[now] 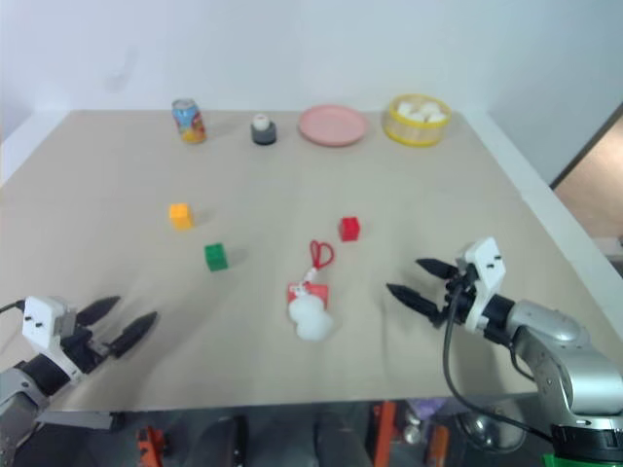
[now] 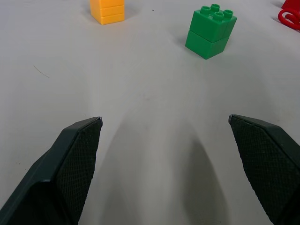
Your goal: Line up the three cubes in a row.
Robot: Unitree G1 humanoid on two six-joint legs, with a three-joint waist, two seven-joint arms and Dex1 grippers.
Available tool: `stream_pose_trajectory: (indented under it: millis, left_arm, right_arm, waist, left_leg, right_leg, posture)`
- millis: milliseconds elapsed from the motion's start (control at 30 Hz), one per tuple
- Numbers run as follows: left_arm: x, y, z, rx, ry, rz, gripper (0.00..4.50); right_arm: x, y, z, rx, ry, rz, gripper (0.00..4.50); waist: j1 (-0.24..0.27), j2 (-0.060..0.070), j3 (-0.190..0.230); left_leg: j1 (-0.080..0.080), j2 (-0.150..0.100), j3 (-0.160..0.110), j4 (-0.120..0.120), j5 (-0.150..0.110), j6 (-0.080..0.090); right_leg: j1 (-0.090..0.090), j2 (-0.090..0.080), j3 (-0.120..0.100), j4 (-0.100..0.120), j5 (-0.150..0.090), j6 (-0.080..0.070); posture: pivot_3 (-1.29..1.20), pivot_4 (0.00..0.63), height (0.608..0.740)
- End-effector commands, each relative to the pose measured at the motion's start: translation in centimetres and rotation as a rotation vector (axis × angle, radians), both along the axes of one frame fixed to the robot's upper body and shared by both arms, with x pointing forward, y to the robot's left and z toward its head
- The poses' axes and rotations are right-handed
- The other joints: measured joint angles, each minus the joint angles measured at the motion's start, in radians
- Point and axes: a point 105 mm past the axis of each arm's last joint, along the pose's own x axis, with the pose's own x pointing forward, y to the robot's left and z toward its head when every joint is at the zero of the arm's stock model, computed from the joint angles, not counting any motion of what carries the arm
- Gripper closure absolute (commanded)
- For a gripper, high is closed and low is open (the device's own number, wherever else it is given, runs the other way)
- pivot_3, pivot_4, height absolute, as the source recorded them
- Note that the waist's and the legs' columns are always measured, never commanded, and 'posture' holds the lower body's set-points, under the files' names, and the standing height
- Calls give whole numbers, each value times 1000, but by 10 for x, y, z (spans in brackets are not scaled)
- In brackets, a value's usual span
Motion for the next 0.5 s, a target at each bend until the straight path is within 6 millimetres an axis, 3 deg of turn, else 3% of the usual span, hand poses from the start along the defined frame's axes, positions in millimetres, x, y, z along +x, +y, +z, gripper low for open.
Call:
stream_pose_trajectory:
  millis: [33,267,400,500]
  left_arm:
    - [0,0,10,7,-48,-22,30]
    - [-4,-29,24,32,-114,-297,30]
    - [-4,-64,48,83,-161,-550,30]
    - [3,-82,63,136,-227,-664,30]
  right_arm:
    - [-1,4,11,-13,-49,17,0]
    - [0,18,26,-41,-75,98,0]
    - [-6,45,40,-60,-74,278,0]
    - [-16,66,38,-79,-30,428,0]
  waist:
    - [0,0,0]
    - [0,0,0]
    - [0,1,0]
    - [4,1,0]
  left_leg:
    - [0,0,0,0,0,0]
    - [0,0,0,0,0,0]
    - [0,0,0,0,0,0]
    - [0,0,0,0,0,0]
  right_leg:
    - [0,0,0,0,0,0]
    - [0,0,0,0,0,0]
    - [0,0,0,0,0,0]
    - [0,0,-1,0,0,0]
  posture:
    - [0,150,740]
    - [0,150,740]
    - [0,150,740]
    - [0,150,740]
